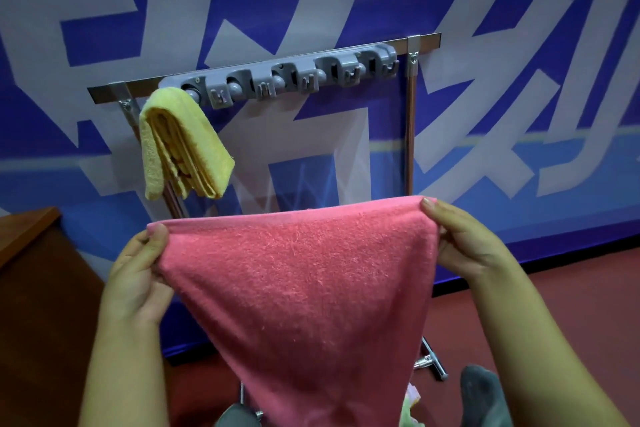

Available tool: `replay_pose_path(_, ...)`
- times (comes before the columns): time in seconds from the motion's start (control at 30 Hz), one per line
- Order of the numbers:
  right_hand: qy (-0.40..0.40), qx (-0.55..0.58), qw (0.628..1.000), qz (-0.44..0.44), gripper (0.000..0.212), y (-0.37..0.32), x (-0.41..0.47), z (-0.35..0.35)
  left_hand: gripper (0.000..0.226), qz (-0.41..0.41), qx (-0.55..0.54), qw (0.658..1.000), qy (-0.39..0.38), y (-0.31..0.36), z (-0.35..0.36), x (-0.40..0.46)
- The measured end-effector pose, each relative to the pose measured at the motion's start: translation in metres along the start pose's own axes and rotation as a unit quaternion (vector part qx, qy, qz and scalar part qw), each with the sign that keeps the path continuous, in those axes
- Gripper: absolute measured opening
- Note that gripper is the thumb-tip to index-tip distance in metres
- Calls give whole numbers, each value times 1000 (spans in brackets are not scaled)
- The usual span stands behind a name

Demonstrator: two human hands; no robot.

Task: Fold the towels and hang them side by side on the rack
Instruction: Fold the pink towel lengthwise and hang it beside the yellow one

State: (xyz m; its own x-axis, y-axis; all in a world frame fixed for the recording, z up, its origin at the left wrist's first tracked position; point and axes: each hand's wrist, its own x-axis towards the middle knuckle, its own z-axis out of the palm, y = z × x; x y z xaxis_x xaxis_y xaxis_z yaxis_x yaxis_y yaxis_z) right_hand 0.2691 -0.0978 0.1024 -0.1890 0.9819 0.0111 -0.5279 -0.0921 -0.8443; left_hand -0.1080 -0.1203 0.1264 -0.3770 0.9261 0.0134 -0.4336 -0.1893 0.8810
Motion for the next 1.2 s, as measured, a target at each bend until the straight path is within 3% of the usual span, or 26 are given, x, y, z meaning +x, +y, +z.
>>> replay_pose_path(0.1, 87, 115, 988, 57, 16, 9, 2, 13, 15, -56, -13, 997, 46, -19, 1, 1)
replay_pose_path(0.23, 159, 113, 979, 60, 33, 24, 3, 24, 25, -80, -48, 993, 68, -45, 12, -8)
replay_pose_path(0.37, 157, 66, 985, -5, 8, 39, 0, 45, 21, -86, -46, 995, 35, -59, 33, -24)
replay_pose_path(0.53, 112, -92, 989, -26, 13, 46, -13, 76, 15, -55, 43, 997, -45, -57, 70, -56)
replay_pose_path(0.77, 48, -175, 982, -41, 19, 45, -26, 106, 4, -13, 135, 984, -112, -50, 100, -94)
replay_pose_path(0.97, 88, -276, 953, -91, 14, 45, -33, 111, 8, -1, 169, 976, -134, -47, 102, -102)
replay_pose_path(1.2, 100, -289, 943, -133, 7, 47, -45, 120, 21, 35, 235, 959, -157, -44, 102, -108)
